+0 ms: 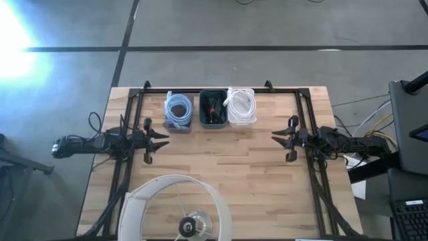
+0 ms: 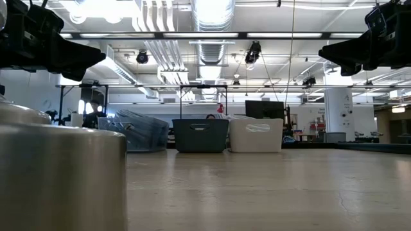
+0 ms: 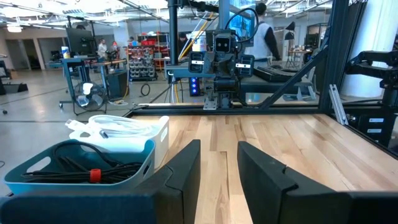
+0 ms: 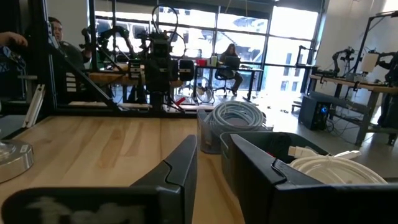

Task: Sort HDMI cables
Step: Return to Home Position

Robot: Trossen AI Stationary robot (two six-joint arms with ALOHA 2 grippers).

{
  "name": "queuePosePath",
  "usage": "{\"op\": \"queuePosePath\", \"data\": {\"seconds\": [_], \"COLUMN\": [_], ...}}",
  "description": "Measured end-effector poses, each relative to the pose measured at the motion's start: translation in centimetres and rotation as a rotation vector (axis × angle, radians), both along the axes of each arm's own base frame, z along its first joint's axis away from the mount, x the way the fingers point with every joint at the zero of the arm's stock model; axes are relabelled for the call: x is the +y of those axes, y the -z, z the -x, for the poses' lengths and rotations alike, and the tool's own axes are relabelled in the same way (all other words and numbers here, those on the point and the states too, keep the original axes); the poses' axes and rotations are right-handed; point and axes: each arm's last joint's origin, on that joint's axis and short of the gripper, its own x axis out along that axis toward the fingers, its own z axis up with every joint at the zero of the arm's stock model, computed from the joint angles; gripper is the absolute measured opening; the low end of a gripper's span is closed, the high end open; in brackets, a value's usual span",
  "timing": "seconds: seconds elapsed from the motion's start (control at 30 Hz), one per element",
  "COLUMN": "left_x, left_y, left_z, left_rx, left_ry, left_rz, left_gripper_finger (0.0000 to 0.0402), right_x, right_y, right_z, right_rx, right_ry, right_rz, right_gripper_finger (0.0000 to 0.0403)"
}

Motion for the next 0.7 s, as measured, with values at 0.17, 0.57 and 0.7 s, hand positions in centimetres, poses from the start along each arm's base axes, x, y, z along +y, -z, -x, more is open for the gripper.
{"op": "queuePosePath", "data": {"seconds": [0.17,0.57,0.7], "left_x": [0.0,0.0,0.0], "left_y": [0.0,0.0,0.0], "left_z": [0.0,0.0,0.0], "left_rx": [0.0,0.0,0.0], "left_ry": [0.0,0.0,0.0], "left_rz": [0.0,0.0,0.0], "left_gripper_finger": [0.011,0.011,0.011], "right_x": [0.0,0.0,0.0], "right_y": [0.0,0.0,0.0], "right_z": [0.0,0.0,0.0], "right_rx": [0.0,0.0,0.0], "right_ry": [0.0,0.0,0.0], "right_rz": [0.0,0.0,0.0], "right_gripper_finger": [0.009,0.0068,0.0064]}}
